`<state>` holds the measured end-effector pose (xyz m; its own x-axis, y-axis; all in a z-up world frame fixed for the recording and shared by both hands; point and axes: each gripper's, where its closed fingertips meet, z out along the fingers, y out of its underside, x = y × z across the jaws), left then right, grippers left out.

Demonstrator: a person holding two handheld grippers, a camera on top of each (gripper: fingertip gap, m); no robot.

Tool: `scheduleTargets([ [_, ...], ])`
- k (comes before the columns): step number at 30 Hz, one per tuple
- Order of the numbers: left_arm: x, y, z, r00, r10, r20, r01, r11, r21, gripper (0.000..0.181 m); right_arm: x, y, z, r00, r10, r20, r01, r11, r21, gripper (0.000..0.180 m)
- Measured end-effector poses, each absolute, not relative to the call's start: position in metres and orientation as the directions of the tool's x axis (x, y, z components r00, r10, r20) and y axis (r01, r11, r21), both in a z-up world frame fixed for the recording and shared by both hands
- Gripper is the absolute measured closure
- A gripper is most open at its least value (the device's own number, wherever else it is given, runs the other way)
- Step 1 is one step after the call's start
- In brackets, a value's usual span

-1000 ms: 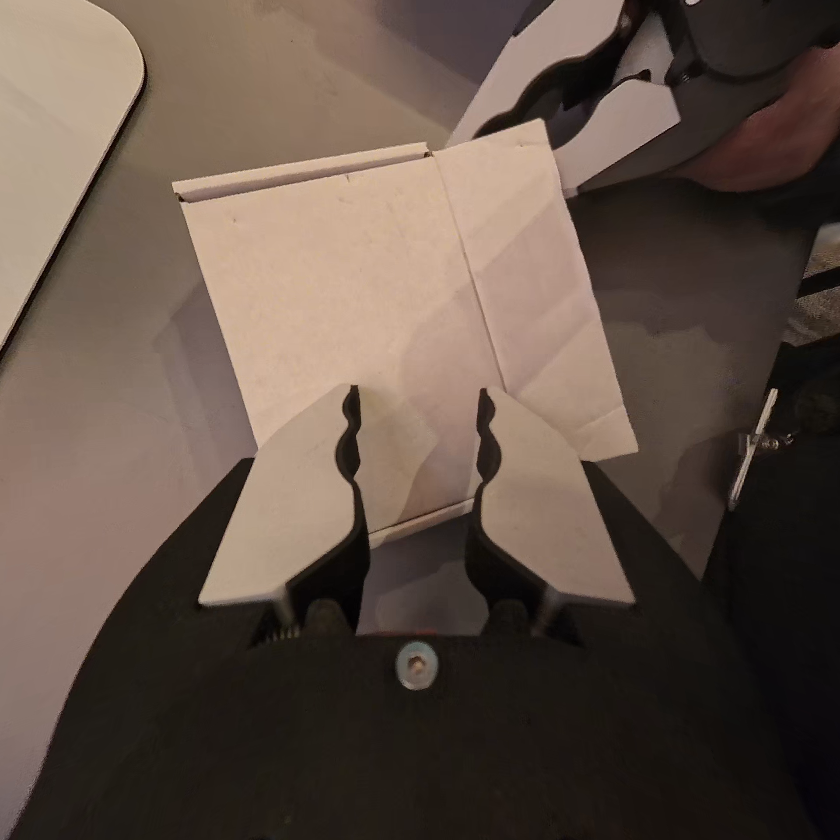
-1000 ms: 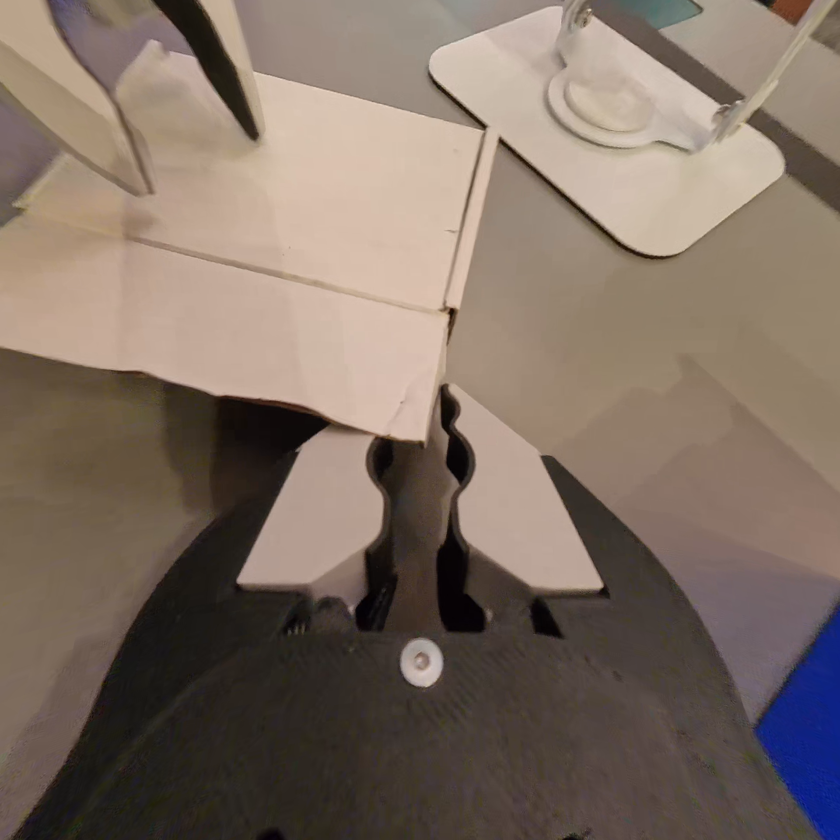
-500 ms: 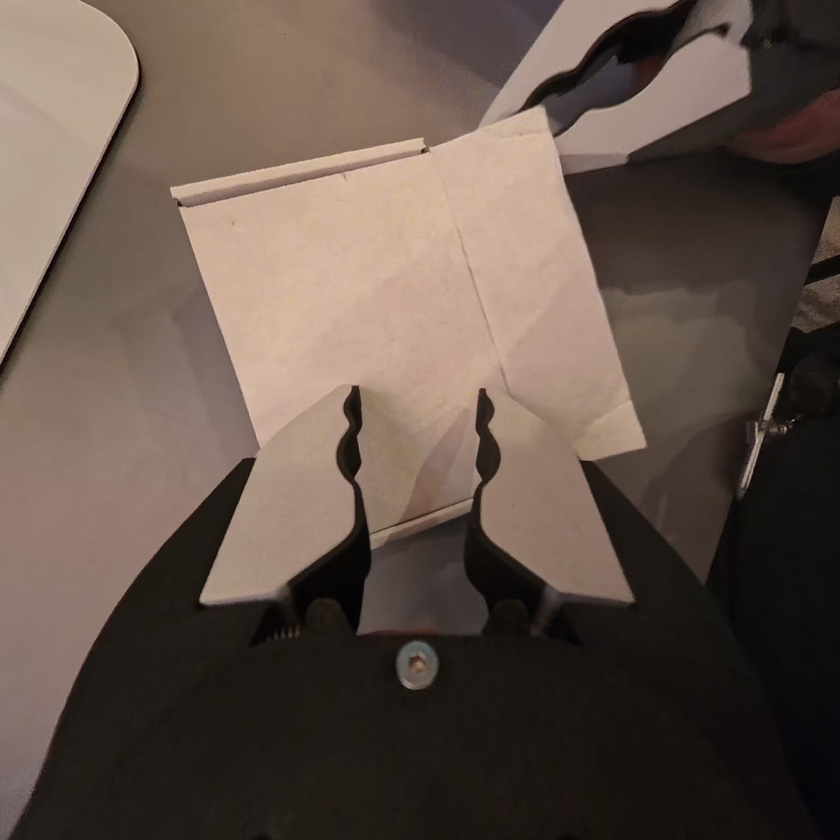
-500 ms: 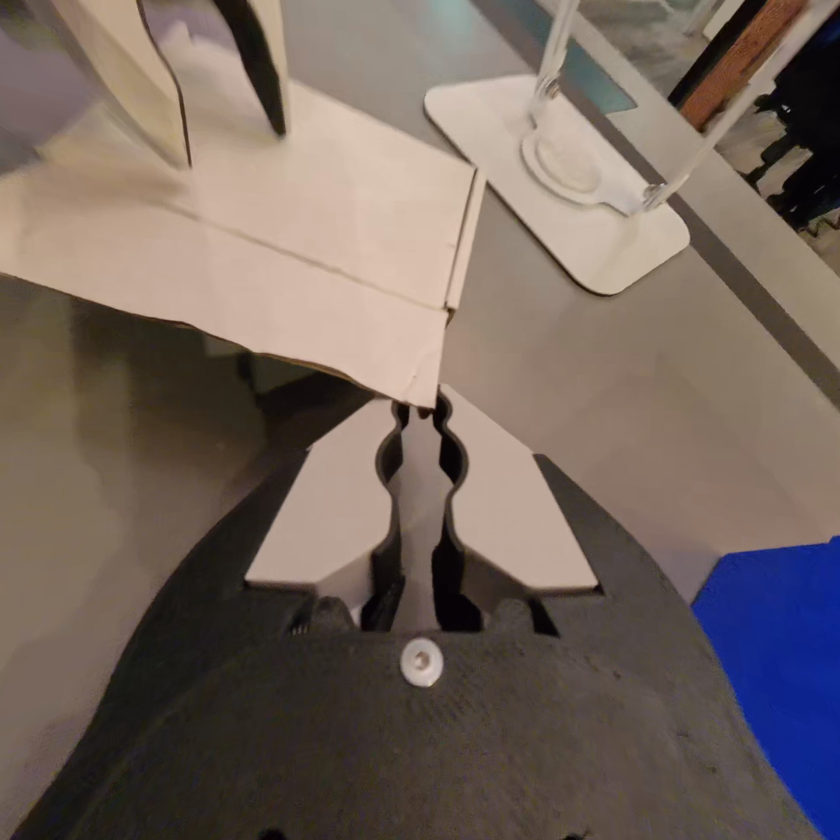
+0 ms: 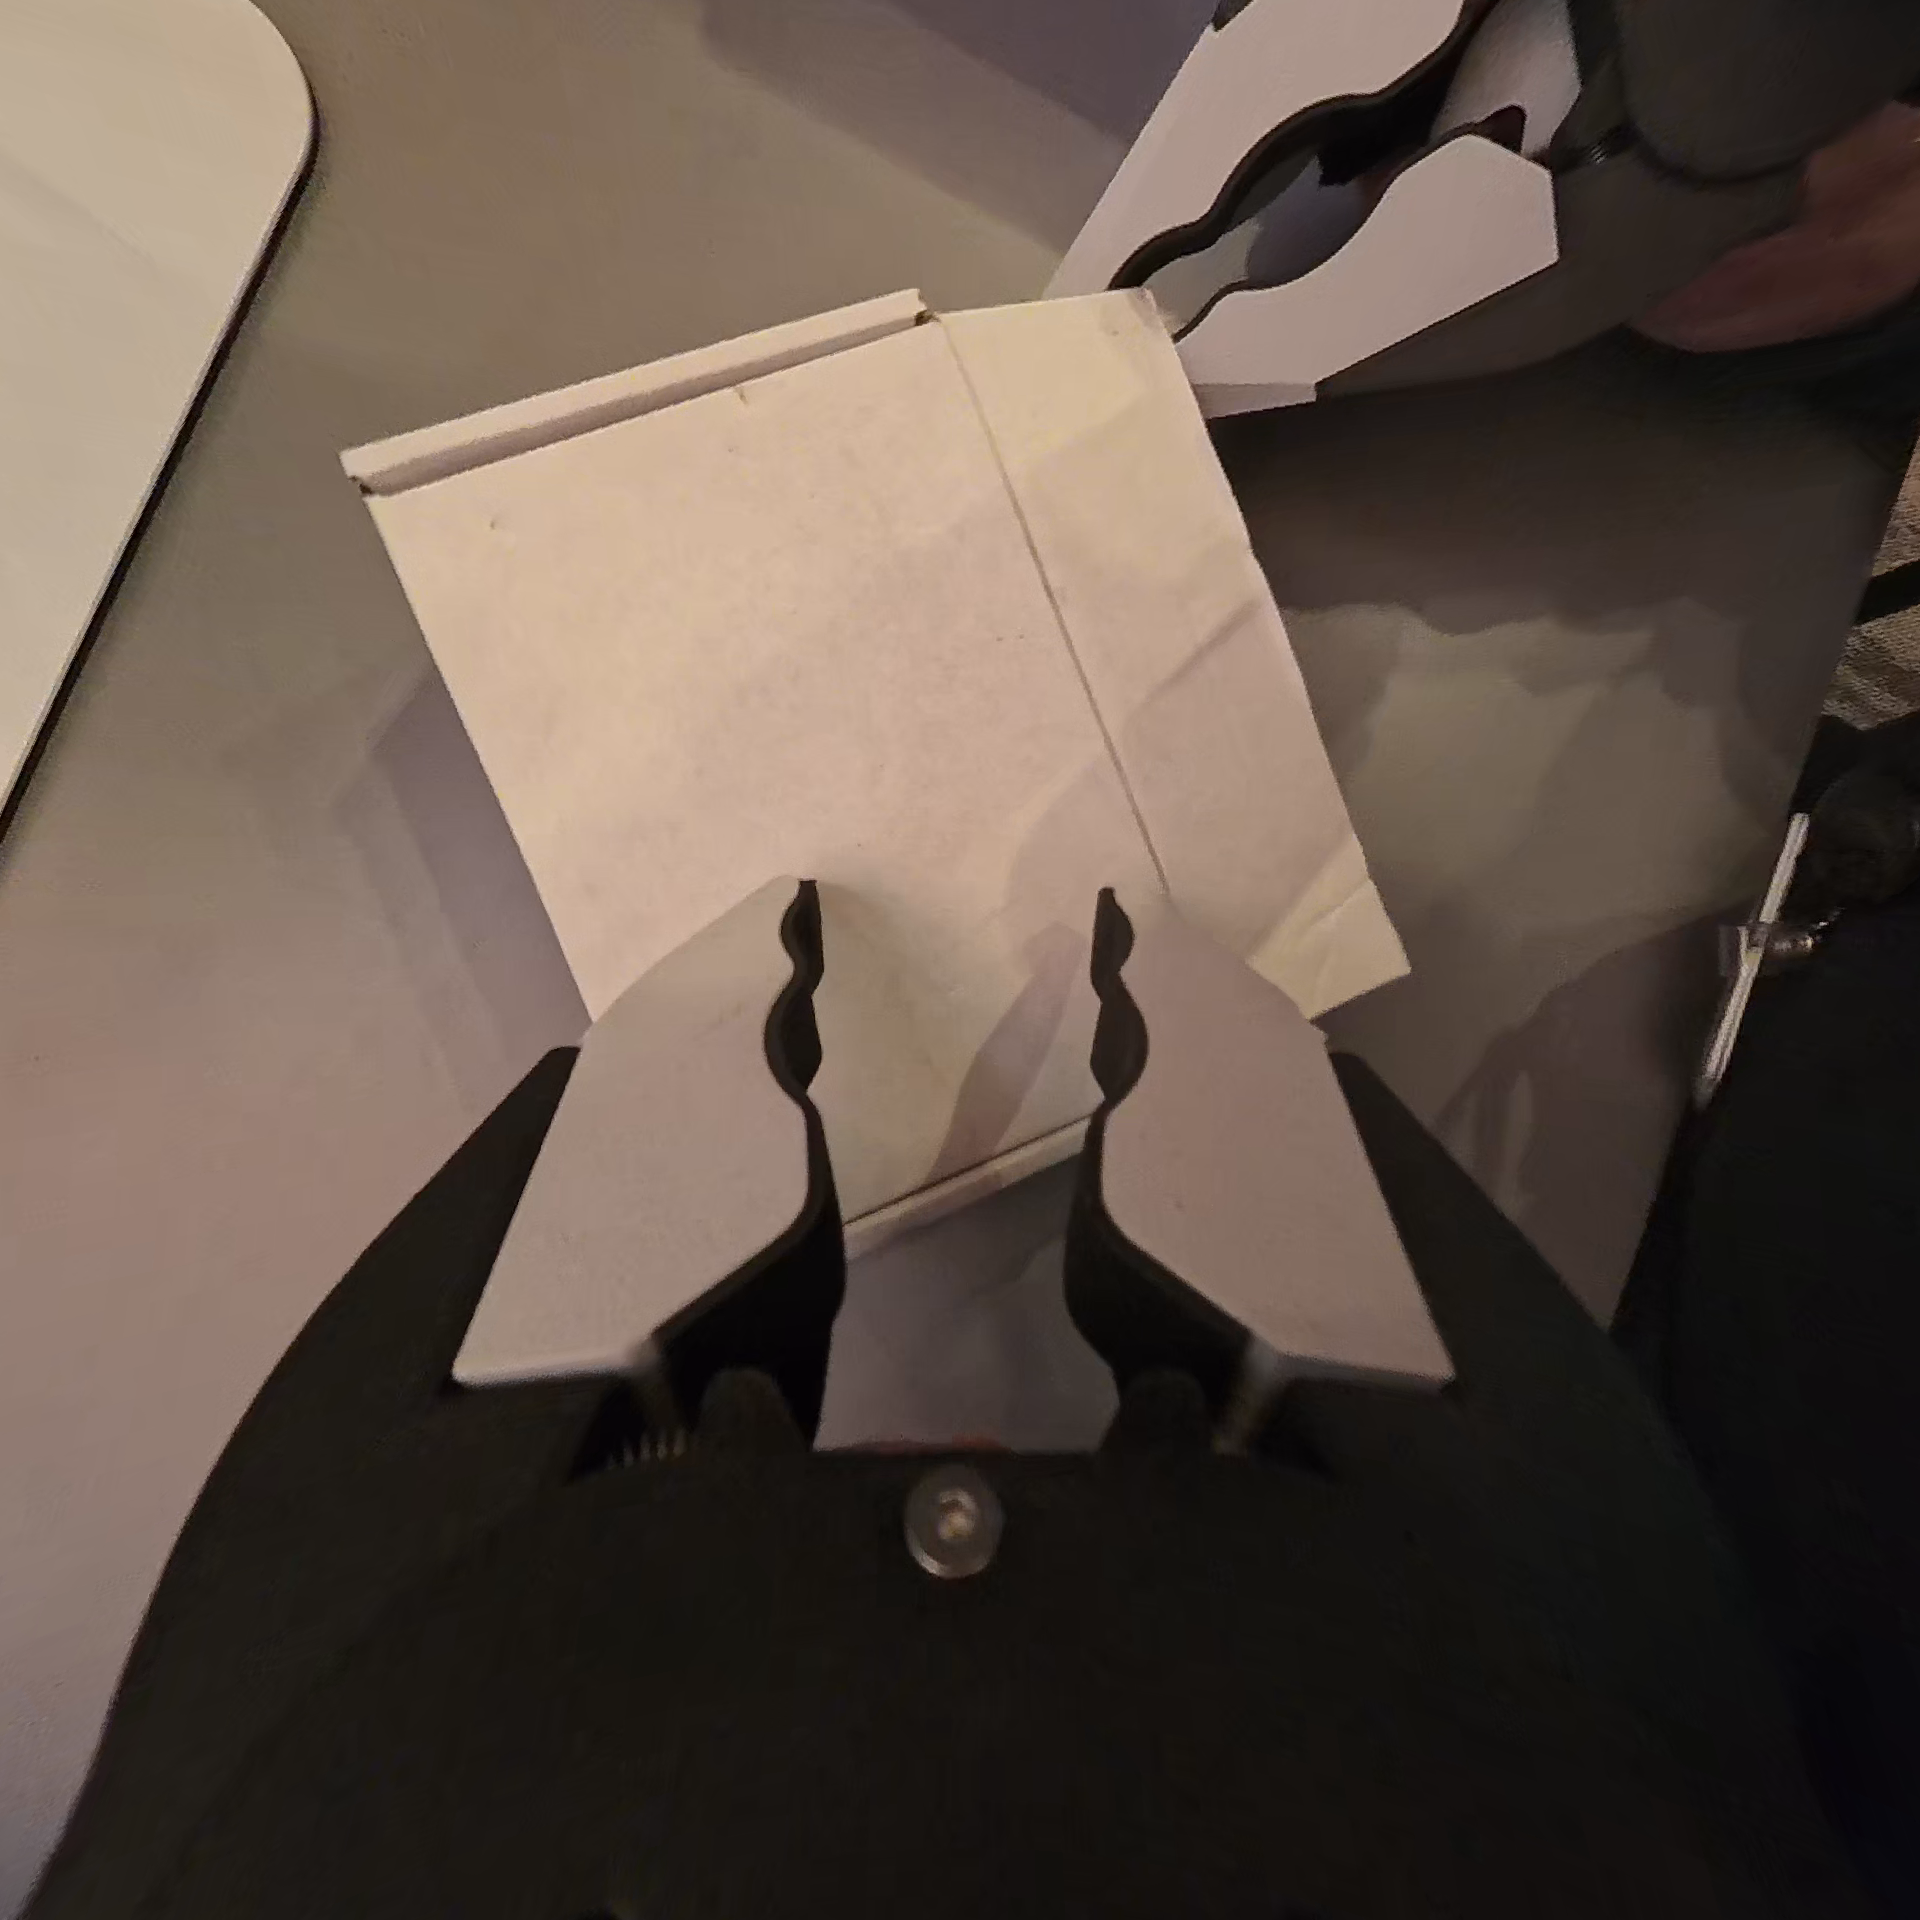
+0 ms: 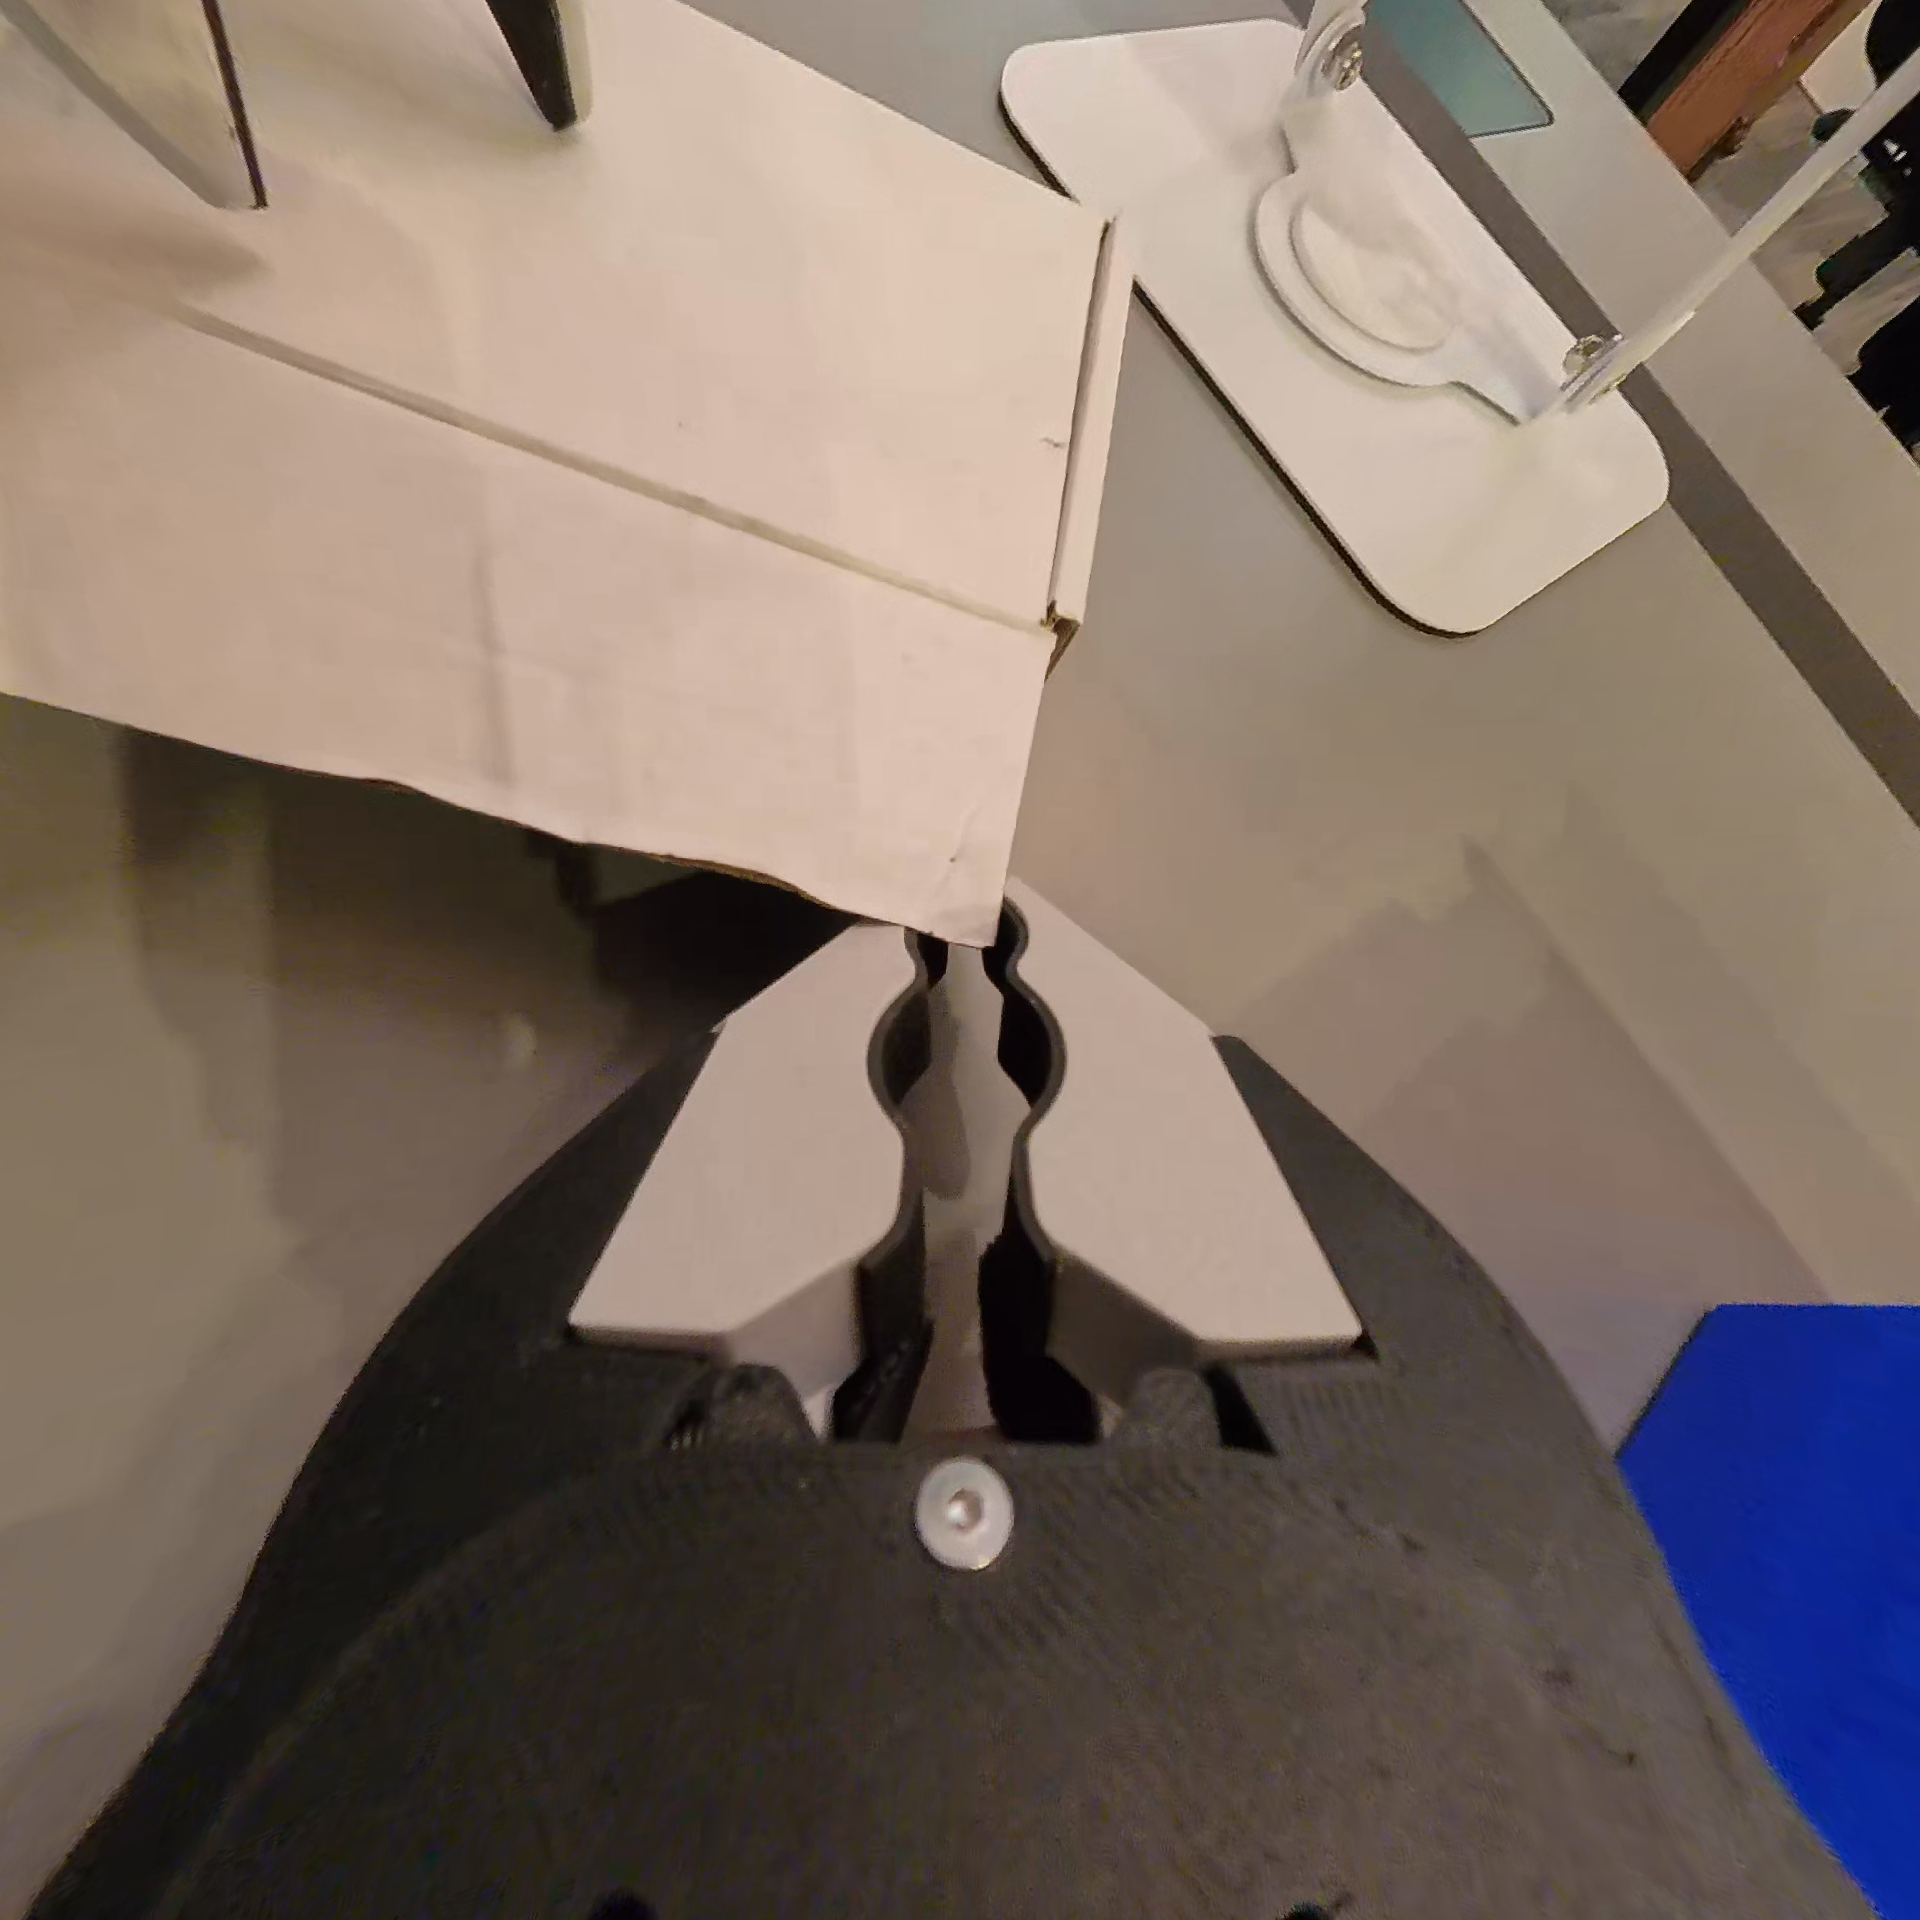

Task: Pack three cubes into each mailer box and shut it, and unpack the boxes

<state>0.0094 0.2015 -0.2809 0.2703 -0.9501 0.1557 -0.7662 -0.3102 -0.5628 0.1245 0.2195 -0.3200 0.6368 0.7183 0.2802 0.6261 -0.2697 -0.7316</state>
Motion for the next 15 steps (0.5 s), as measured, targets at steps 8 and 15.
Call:
scheduleTargets([
  [8,0.01,0.202,-0.27,0.258,-0.943,0.211,-0.765,-0.332,-0.552,0.127,0.125,0.222,-0.324,0.6,0.716,0.357,0.693,-0.242,-0.679,0.18],
  [15,0.019,0.237,-0.279,0.266,-0.953,0.146,-0.806,-0.302,-0.509,0.133,0.124,0.222,-0.324,0.589,0.719,0.369,0.705,-0.233,-0.67,0.18],
])
